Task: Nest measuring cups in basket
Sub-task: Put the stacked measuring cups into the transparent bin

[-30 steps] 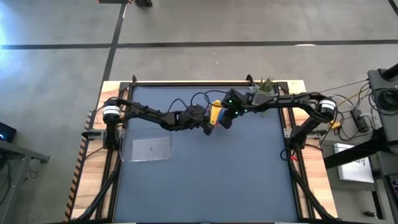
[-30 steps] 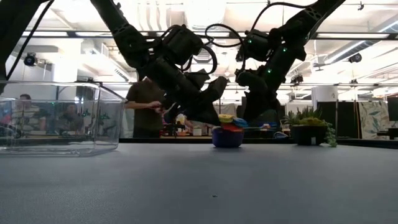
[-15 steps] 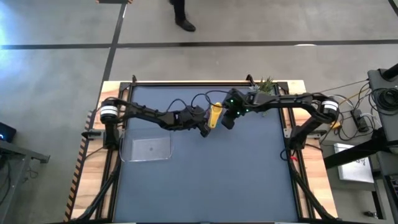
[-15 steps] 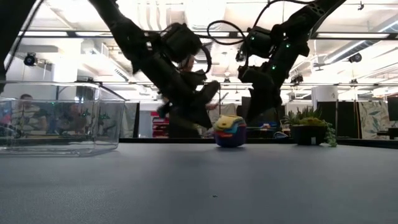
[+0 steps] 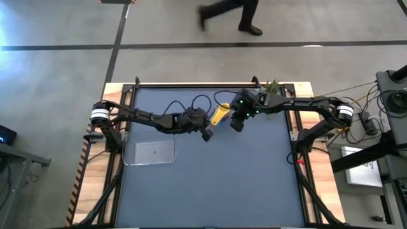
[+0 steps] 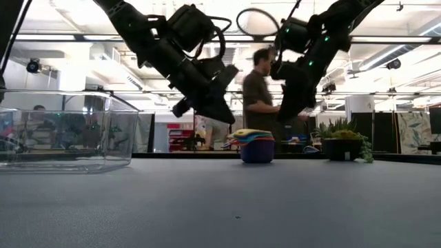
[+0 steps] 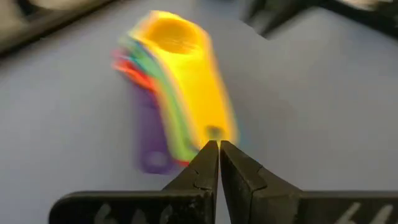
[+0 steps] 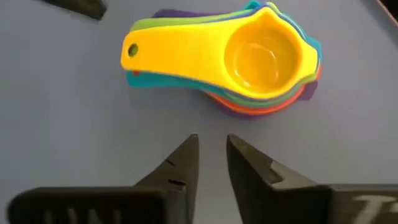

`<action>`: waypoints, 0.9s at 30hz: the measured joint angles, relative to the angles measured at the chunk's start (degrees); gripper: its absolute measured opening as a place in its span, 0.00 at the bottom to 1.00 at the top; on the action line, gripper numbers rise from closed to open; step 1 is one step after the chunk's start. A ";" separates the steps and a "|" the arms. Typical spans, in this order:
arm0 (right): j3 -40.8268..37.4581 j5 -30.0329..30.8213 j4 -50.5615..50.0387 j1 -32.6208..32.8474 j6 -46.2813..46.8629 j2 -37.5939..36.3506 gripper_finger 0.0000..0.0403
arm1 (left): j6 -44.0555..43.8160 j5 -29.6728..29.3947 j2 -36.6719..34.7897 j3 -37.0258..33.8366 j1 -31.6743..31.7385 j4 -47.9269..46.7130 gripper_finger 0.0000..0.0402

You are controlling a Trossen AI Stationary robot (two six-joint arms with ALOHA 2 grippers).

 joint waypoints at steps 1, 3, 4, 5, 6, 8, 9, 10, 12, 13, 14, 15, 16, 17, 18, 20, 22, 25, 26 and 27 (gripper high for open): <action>-0.12 0.04 -0.39 0.35 -0.64 -0.77 0.21 | 0.07 2.64 0.00 0.00 -0.07 0.40 0.00; -0.77 -0.05 -0.34 1.41 -1.30 -3.37 0.26 | 0.15 7.00 0.00 0.00 -0.07 1.62 0.00; -1.08 -0.08 -0.24 2.02 -1.28 -4.89 0.27 | 0.13 8.17 0.00 0.00 -0.11 2.32 0.00; -1.35 -0.04 0.32 2.59 -1.09 -6.75 0.29 | 0.17 8.64 0.00 0.02 -0.11 2.82 0.00; -1.67 0.00 0.72 3.21 -0.79 -8.69 0.30 | 0.22 8.67 0.00 0.12 -0.08 2.70 0.00; -2.56 0.12 0.97 4.45 0.15 -12.83 0.31 | 0.58 8.80 0.00 0.49 -0.03 1.95 0.02; -3.23 0.14 1.62 5.05 0.67 -14.95 0.32 | 0.69 9.06 0.00 0.86 0.01 1.61 0.04; -4.15 0.15 2.65 5.68 1.45 -16.97 0.32 | 1.12 9.46 0.00 1.37 0.04 1.58 0.06; -6.18 0.14 4.51 6.86 2.19 -20.89 0.31 | 2.09 10.06 0.00 2.58 0.02 1.43 0.11; -7.26 0.14 5.24 7.44 2.59 -22.79 0.30 | 2.57 10.05 0.00 3.36 0.02 0.60 0.14; -8.39 0.14 5.89 7.94 3.13 -24.53 0.30 | 3.16 10.06 0.02 4.17 -0.02 -0.52 0.17; -9.50 0.15 6.56 8.41 3.45 -26.30 0.29 | 3.76 10.07 0.04 5.05 -0.04 -1.85 0.21; -10.55 0.15 7.34 8.83 3.75 -27.76 0.29 | 4.20 10.05 0.07 6.01 -0.04 -3.42 0.25; -11.52 0.18 8.02 9.22 4.09 -29.07 0.28 | 4.50 9.87 0.07 7.06 -0.04 -5.21 0.30; -12.56 0.18 8.70 9.57 4.35 -30.34 0.27 | 4.65 9.41 0.07 8.06 -0.04 -6.86 0.35; -14.55 0.18 10.27 10.35 4.72 -32.46 0.26 | 4.68 7.72 0.07 9.96 -0.04 -10.13 0.45; -16.19 0.16 10.85 10.94 4.72 -34.38 0.24 | 4.67 5.71 0.20 11.57 -0.04 -12.73 0.56; -18.19 0.20 11.02 11.25 4.73 -36.53 0.22 | 4.61 4.24 1.13 14.14 0.00 -15.20 0.72; -18.81 0.24 11.03 11.34 4.72 -37.05 0.22 | 4.57 3.83 1.82 15.19 0.00 -15.51 0.77; -19.39 0.27 11.10 11.34 4.68 -37.45 0.21 | 4.57 3.41 2.60 16.23 -0.02 -15.85 0.82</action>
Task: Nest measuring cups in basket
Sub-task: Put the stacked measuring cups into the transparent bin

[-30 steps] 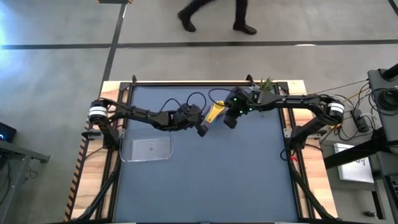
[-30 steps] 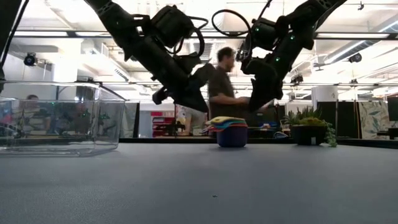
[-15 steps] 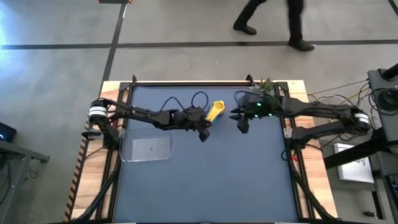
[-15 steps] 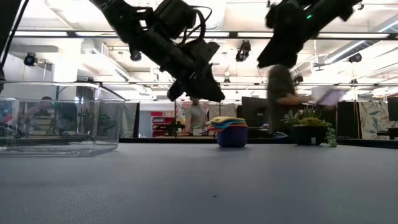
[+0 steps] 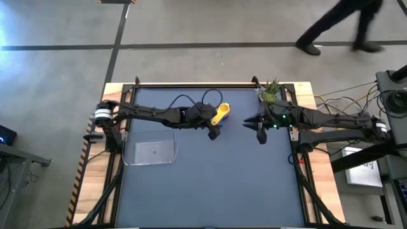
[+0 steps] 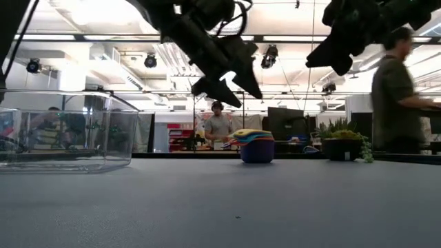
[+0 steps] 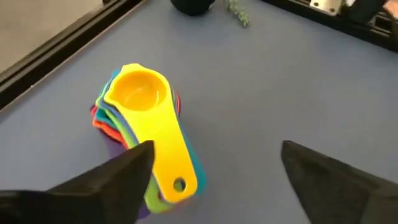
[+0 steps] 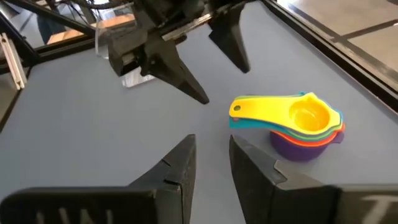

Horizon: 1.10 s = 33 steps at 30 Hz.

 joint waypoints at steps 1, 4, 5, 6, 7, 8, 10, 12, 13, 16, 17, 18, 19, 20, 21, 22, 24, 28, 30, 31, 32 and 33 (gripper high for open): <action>-0.53 0.00 0.31 0.00 -0.09 -0.35 0.20 | 0.00 -0.43 1.05 0.96 -0.01 -0.21 0.86; -2.05 -0.02 1.24 0.00 -0.22 -1.28 0.19 | 0.08 -1.23 4.58 4.53 -0.01 -1.81 0.97; -2.38 -0.03 1.33 0.00 -0.22 -1.52 0.18 | 0.02 -1.44 5.80 6.19 0.00 -3.85 0.98; -2.69 -0.03 1.46 0.00 -0.22 -1.77 0.18 | -0.25 -1.62 7.03 8.05 0.15 -6.59 0.98; -3.02 -0.05 1.43 0.00 -0.25 -1.94 0.17 | -0.79 -2.06 8.33 10.16 0.19 -9.91 0.98; -3.19 -0.05 1.31 0.00 -0.25 -2.06 0.17 | -1.41 -2.68 9.77 12.48 0.23 -13.34 0.97; -3.42 -0.07 1.33 0.00 -0.29 -2.23 0.17 | -2.33 -4.83 12.71 17.12 0.23 -20.99 0.96; -3.46 -0.08 1.35 0.00 -0.39 -2.28 0.17 | -3.00 -7.22 15.83 21.82 0.21 -27.12 0.95; -3.46 -0.09 1.33 0.00 -0.43 -2.28 0.17 | -3.35 -8.16 17.44 24.13 0.21 -29.94 0.96; -3.46 -0.09 1.37 0.00 -0.64 -2.28 0.17 | -4.11 -9.03 21.82 31.04 0.18 -36.33 0.97; -3.46 -0.11 1.39 0.00 -0.64 -2.28 0.17 | -4.27 -9.07 23.19 33.16 0.17 -37.94 0.97; -3.46 -0.11 1.35 0.00 -0.64 -2.28 0.17 | -4.35 -9.56 24.43 35.16 0.23 -39.54 0.98; -3.46 -0.11 1.33 0.00 -0.64 -2.28 0.17 | -4.41 -10.39 25.63 37.14 0.23 -40.92 0.98; -3.46 -0.13 1.33 0.02 -0.64 -2.25 0.17 | -4.44 -11.06 26.68 38.92 0.23 -42.45 0.98; -3.46 -0.13 1.23 0.02 -0.64 -2.25 0.17 | -4.44 -11.72 27.65 40.68 0.29 -44.06 0.98; -3.46 -0.12 1.02 0.02 -0.64 -2.25 0.17 | -4.46 -12.08 28.38 42.22 0.36 -45.44 0.98; -3.54 -0.14 0.91 0.02 -0.62 -2.25 0.17 | -4.53 -12.77 29.61 44.72 0.60 -47.91 0.98; -3.92 -0.18 0.89 0.02 -1.10 -2.25 0.17 | -4.70 -13.16 30.78 46.52 1.29 -50.25 0.98; -4.18 -0.18 0.91 0.02 -1.08 -2.25 0.17 | -4.77 -12.40 30.77 45.67 1.88 -49.56 0.98; -4.37 -0.18 0.94 0.02 -1.09 -2.25 0.17 | -4.89 -11.58 30.73 45.02 2.27 -48.93 0.98; -4.62 -0.19 0.95 0.02 -1.10 -2.25 0.17 | -4.92 -10.73 30.73 44.34 2.62 -48.26 0.98; -4.86 -0.20 0.89 0.02 -1.10 -2.25 0.17 | -4.93 -9.80 30.73 43.66 2.96 -47.87 0.98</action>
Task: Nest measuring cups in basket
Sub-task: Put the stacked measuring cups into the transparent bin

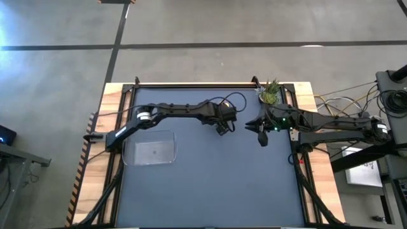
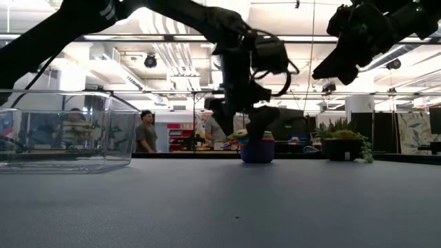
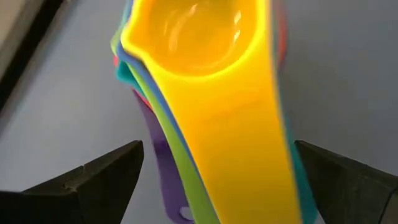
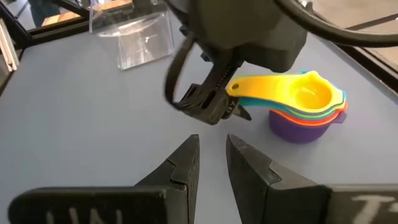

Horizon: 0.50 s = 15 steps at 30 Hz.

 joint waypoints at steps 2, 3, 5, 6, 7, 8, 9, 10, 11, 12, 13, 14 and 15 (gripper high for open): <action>-0.48 0.00 0.09 0.00 0.00 0.02 0.17 | 0.02 1.53 0.00 -1.27 0.59 1.10 0.98; -0.75 0.00 0.12 0.00 0.00 0.02 0.17 | 0.01 2.13 -0.01 -2.01 0.84 2.29 0.98; -1.21 0.00 0.06 0.00 -0.21 0.02 0.17 | 0.00 3.77 -0.11 -3.33 1.19 3.99 0.98; -1.36 -0.02 0.04 0.00 -0.33 0.02 0.17 | 0.01 4.52 -0.11 -3.73 1.32 4.02 0.98; -1.46 -0.01 0.05 0.00 -0.36 0.02 0.17 | 0.01 4.96 -0.11 -4.01 1.42 4.11 0.98; -1.53 -0.02 0.12 0.00 -0.37 0.02 0.17 | 0.01 5.38 -0.11 -4.14 1.53 4.41 0.98; -1.58 -0.02 0.12 0.00 -0.37 0.02 0.17 | 0.03 5.50 -0.11 -4.14 1.62 4.43 0.98; -1.59 0.00 0.12 0.00 -0.37 0.02 0.17 | 0.21 5.51 -0.11 -4.14 1.66 4.45 0.97; -1.60 -0.02 0.12 0.00 -0.37 0.02 0.17 | 0.38 5.59 -0.11 -4.10 1.75 4.48 0.96; -1.60 -0.02 0.16 0.00 -0.37 0.02 0.17 | 0.52 5.86 -0.11 -4.07 1.84 4.64 0.95; -1.60 -0.02 0.21 0.00 -0.37 0.02 0.17 | 0.71 6.42 -0.11 -4.01 1.95 4.82 0.93; -1.60 -0.02 0.33 0.00 -0.39 0.02 0.17 | 0.93 7.29 -0.11 -3.80 2.09 4.87 0.90; -1.61 -0.02 0.55 0.00 -0.38 0.02 0.17 | 1.10 8.12 -0.13 -3.54 2.17 5.03 0.87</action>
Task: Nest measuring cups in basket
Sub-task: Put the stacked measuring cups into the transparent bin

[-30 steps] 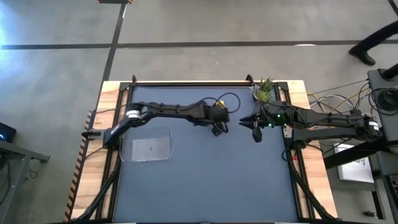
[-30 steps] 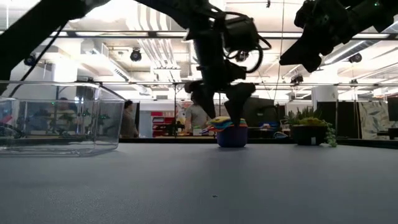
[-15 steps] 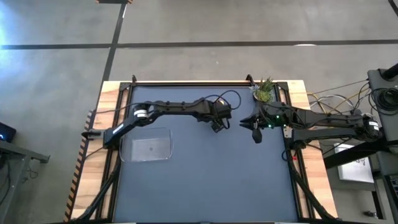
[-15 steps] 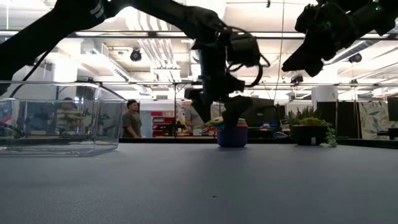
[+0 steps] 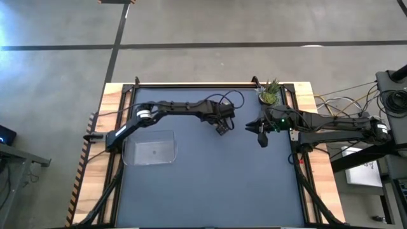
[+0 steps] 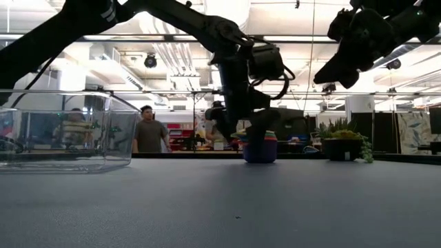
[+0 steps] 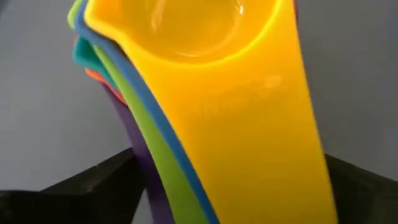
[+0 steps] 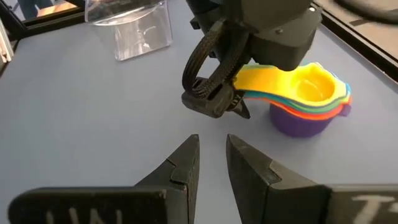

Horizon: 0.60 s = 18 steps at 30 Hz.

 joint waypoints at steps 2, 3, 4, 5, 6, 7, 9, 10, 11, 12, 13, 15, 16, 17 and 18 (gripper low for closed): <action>-0.01 0.00 0.42 0.00 0.00 0.00 0.17 | 0.43 1.09 -0.14 0.36 0.17 0.69 0.79; -0.03 -0.02 0.75 0.00 0.00 0.00 0.17 | 0.59 1.49 -0.20 0.41 0.20 1.01 0.75; -0.05 -0.04 0.98 0.00 0.00 0.00 0.17 | 0.70 1.89 -0.20 0.45 0.26 1.11 0.71; -0.05 -0.08 1.10 0.00 0.00 0.00 0.17 | 0.68 2.04 -0.20 0.45 0.35 1.11 0.66; -0.05 -0.09 1.13 0.00 0.00 0.00 0.17 | 0.68 2.04 -0.20 0.44 0.47 1.07 0.61; -0.05 -0.09 1.11 0.00 0.00 0.00 0.17 | 0.68 2.04 -0.20 0.41 0.53 1.05 0.56; -0.05 -0.09 1.10 0.00 0.00 0.00 0.17 | 0.68 2.06 -0.20 0.38 0.67 0.98 0.45; -0.05 -0.09 1.10 0.01 0.00 0.00 0.17 | 0.67 2.04 -0.20 0.36 0.68 0.97 0.40; -0.05 -0.09 1.10 0.00 0.00 0.00 0.17 | 0.73 2.03 -0.20 0.32 0.70 0.94 0.36; -0.05 -0.09 1.07 0.02 0.00 0.00 0.17 | 0.73 2.04 -0.20 0.32 0.72 0.94 0.32; -0.05 -0.09 1.10 0.02 0.00 0.00 0.17 | 0.77 2.00 -0.20 0.32 0.74 0.98 0.30; -0.05 -0.09 1.10 0.00 0.00 0.00 0.17 | 0.88 2.00 -0.20 0.32 0.72 0.97 0.30; -0.06 -0.09 1.10 0.01 0.00 0.00 0.17 | 0.88 2.00 -0.20 0.32 0.72 0.96 0.30; -0.07 -0.07 1.10 0.01 0.00 0.00 0.17 | 0.91 2.00 -0.20 0.32 0.72 0.96 0.30; -0.07 -0.08 1.10 0.00 0.00 0.00 0.17 | 1.08 2.00 -0.20 0.32 0.72 0.96 0.30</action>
